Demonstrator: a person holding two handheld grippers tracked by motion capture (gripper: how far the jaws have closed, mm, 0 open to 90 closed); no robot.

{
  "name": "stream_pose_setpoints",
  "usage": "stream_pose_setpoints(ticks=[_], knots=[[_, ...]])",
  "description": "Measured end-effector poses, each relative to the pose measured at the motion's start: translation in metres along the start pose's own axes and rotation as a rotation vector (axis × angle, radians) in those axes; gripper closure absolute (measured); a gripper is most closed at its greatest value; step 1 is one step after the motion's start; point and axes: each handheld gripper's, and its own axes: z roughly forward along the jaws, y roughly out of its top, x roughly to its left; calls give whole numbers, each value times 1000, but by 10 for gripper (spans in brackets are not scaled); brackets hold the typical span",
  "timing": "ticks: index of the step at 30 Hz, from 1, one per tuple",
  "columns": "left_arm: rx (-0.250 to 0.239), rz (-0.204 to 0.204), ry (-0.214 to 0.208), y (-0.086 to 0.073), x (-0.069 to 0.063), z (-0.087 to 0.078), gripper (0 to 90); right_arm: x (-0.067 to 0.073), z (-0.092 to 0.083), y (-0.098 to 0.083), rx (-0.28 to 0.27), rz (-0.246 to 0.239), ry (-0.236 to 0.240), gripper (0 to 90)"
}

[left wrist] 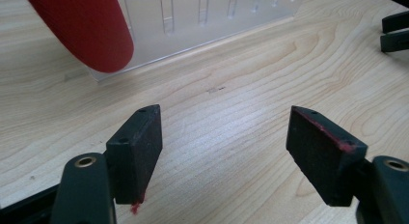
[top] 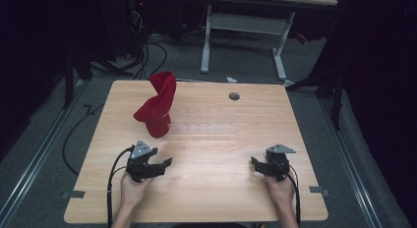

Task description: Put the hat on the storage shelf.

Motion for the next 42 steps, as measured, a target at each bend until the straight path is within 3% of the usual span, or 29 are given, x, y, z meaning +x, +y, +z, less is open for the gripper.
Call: stream_pose_setpoints(ticks=[7,14,18,24,31,42], knots=[[30,11,22,-7,0,7,289,0,0,0,0,0,0,311],[84,49,-27,-17,-4,11,195,0,0,0,0,0,0,310],[95,64,-1,-22,-3,17,200,0,0,0,0,0,0,311],[109,91,-2,-28,-1,22,213,0,0,0,0,0,0,311],[119,165,42,-38,0,31,238,0,0,0,0,0,0,311],[125,153,61,-38,1,35,190,0,0,0,0,-1,-1,310]])
